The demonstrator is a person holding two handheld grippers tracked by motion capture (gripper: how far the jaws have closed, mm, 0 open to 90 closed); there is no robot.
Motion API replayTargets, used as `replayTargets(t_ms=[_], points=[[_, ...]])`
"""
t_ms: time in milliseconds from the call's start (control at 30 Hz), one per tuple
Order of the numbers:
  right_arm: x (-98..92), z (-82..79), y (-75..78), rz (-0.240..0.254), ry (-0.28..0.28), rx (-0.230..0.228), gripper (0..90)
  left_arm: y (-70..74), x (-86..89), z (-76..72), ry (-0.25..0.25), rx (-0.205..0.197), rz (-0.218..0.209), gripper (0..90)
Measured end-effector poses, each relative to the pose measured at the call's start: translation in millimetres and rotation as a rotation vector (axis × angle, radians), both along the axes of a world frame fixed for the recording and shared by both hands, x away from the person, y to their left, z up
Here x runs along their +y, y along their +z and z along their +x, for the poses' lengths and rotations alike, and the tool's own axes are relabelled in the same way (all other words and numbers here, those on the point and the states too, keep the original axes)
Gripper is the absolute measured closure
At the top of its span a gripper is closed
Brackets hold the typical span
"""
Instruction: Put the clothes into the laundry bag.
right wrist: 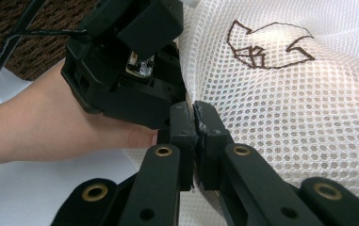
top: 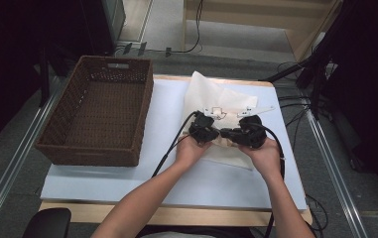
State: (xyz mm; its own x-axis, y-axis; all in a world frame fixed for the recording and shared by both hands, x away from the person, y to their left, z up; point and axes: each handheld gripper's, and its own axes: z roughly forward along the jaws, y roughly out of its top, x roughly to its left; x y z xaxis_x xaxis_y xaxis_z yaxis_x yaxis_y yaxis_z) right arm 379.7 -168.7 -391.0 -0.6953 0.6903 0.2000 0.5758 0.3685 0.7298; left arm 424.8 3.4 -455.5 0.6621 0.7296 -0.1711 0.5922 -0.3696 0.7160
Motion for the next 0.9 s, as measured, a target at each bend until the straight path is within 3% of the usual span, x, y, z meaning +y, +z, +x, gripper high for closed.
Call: replayTargets(t_ms=[67, 167, 267, 367, 500, 600, 667, 833, 900], points=[[-0.2, 0.4, -0.5, 0.000, -0.001, 0.000, 89.0, -0.3, 1.5, 0.0, 0.010, 0.014, -0.057, 77.1], [-1.2, 1.5, -2.0, 0.001, -0.004, 0.007, 89.0, -0.9, 1.8, 1.5, 0.013, 0.020, -0.071, 75.7], [-0.7, 1.2, -1.8, -0.003, -0.008, 0.004, 89.0, 1.0, 1.6, 0.3, -0.007, 0.038, -0.085, 67.4], [-2.9, 1.3, -1.5, 0.006, -0.006, 0.000, 89.0, 5.7, 4.7, -4.8, -0.061, 0.046, -0.082, 53.4], [-5.1, 1.3, -0.5, 0.009, -0.009, -0.001, 89.0, 10.5, 6.5, -14.7, -0.102, 0.026, -0.051, 43.5], [-6.8, 1.3, 0.4, 0.016, -0.011, -0.007, 89.0, 12.0, 9.4, -22.3, -0.135, -0.006, -0.028, 39.8], [-7.2, 1.3, 0.8, 0.017, -0.014, -0.006, 89.0, 13.6, 13.2, -25.6, -0.140, -0.006, -0.031, 36.6], [-7.1, 1.3, 0.8, 0.016, -0.014, -0.007, 89.0, 20.6, 30.1, -29.6, -0.127, 0.032, -0.064, 32.9], [-6.9, 1.2, 0.9, 0.016, -0.014, -0.006, 89.0, 24.6, 35.9, -32.2, -0.136, 0.035, -0.056, 32.4]])
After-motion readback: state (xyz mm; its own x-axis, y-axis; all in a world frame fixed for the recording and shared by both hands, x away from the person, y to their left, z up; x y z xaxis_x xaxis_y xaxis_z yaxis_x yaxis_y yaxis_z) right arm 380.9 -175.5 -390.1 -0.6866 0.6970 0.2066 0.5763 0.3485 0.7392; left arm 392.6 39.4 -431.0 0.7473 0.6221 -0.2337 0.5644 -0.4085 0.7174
